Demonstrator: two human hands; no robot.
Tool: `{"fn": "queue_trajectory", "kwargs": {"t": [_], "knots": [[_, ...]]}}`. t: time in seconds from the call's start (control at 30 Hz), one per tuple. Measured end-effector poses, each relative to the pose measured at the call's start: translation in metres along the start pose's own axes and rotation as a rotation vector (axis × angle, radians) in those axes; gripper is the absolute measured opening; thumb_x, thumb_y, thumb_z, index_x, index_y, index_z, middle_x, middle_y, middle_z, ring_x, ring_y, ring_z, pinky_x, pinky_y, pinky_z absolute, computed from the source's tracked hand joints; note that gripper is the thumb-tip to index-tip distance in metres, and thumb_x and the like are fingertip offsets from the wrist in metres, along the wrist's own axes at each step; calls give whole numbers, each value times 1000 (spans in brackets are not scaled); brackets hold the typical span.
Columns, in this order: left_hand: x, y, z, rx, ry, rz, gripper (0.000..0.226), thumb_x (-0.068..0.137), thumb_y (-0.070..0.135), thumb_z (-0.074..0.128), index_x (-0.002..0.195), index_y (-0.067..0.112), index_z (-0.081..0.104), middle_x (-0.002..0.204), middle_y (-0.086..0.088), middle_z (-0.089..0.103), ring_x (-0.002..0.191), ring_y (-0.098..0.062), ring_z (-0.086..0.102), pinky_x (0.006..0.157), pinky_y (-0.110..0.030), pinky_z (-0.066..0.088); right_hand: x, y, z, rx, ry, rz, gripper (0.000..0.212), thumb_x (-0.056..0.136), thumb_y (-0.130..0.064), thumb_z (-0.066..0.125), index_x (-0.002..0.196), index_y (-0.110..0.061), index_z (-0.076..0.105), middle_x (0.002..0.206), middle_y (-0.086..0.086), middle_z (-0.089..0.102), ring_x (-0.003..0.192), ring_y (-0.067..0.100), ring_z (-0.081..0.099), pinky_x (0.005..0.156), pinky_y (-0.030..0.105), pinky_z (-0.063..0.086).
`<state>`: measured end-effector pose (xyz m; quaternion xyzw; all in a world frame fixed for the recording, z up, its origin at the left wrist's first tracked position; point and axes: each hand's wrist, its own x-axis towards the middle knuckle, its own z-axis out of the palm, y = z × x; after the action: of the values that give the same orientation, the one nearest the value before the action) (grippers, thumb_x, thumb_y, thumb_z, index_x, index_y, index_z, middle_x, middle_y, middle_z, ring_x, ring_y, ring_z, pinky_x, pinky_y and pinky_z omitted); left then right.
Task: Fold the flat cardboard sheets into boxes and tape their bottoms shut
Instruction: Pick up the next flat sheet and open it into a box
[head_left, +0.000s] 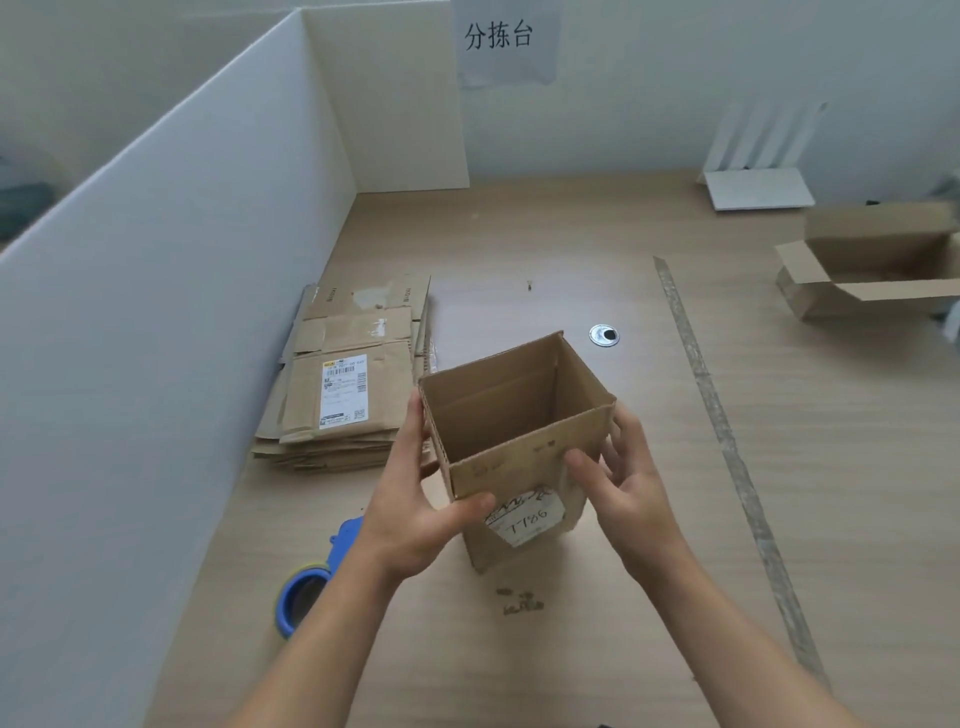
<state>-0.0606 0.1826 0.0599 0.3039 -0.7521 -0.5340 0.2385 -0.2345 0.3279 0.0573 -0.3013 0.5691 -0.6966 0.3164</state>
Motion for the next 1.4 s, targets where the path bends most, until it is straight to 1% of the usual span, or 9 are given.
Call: {"fn": "queue_trajectory", "kwargs": {"t": [0.13, 0.23, 0.47, 0.7, 0.93, 1.03, 1.13, 1.3, 1.4], "knots": [[-13, -7, -5, 99, 45, 63, 108, 63, 49, 79, 156, 28, 28, 153, 22, 34, 137, -4, 41, 94, -27, 52, -2, 3, -10, -176, -55, -76, 53, 86, -29, 69, 134, -36, 48, 144, -8, 51, 134, 14, 49, 102, 44, 48], [-22, -18, -8, 129, 132, 79, 89, 67, 47, 74, 148, 34, 40, 142, 19, 47, 122, -14, 56, 79, -28, 57, -9, 9, -9, -301, -105, -97, 56, 83, -41, 67, 134, -44, 46, 145, -11, 49, 134, 12, 48, 99, 38, 51], [-34, -11, 1, 31, 213, 63, 68, 69, 49, 73, 127, 65, 41, 128, 25, 58, 124, -8, 56, 82, -32, 54, -13, 19, -8, -508, -106, -184, 41, 84, -63, 60, 122, -48, 57, 138, -21, 34, 124, 13, 49, 94, 20, 46], [-34, -10, -7, 127, 175, 78, 66, 76, 53, 66, 138, 36, 51, 138, 20, 53, 129, -8, 51, 83, -24, 53, -14, 18, -8, -467, -61, -169, 38, 86, -63, 56, 117, -42, 63, 137, -19, 37, 125, 8, 48, 90, 12, 43], [-27, -2, -20, 477, -7, 209, 38, 77, 59, 63, 111, 43, 66, 138, 26, 46, 129, -1, 44, 99, -21, 40, -13, 17, -7, -508, -118, -133, 42, 87, -71, 48, 117, -44, 62, 136, -19, 36, 119, 11, 51, 91, 11, 42], [-21, -1, -23, 319, -5, 109, 32, 76, 60, 62, 102, 44, 70, 139, 27, 44, 126, 1, 46, 97, -26, 48, -12, 13, -4, -474, -69, -93, 34, 84, -63, 55, 110, -43, 66, 129, -24, 41, 116, 6, 54, 81, 17, 50], [-18, -2, -16, 140, 170, 53, 40, 79, 53, 63, 116, 42, 63, 135, 22, 49, 118, 2, 54, 84, -32, 59, -11, 13, 5, -436, 32, -67, 35, 84, -47, 62, 118, -44, 57, 122, -27, 47, 115, 2, 53, 75, 25, 55], [-18, -4, -4, 217, 192, 81, 92, 82, 31, 74, 147, 60, 15, 140, 36, 31, 119, -10, 51, 87, -31, 55, -11, 11, 10, -414, 73, -47, 65, 87, -28, 71, 135, -55, 36, 124, -16, 50, 110, -3, 51, 77, 11, 47], [-8, 3, -6, 325, 187, 150, 86, 81, 33, 73, 146, 56, 21, 130, 32, 32, 109, -4, 49, 80, -19, 52, -9, 10, 9, -470, 61, -68, 68, 90, -19, 71, 138, -51, 36, 123, -12, 49, 114, -7, 47, 84, 3, 39]]}}
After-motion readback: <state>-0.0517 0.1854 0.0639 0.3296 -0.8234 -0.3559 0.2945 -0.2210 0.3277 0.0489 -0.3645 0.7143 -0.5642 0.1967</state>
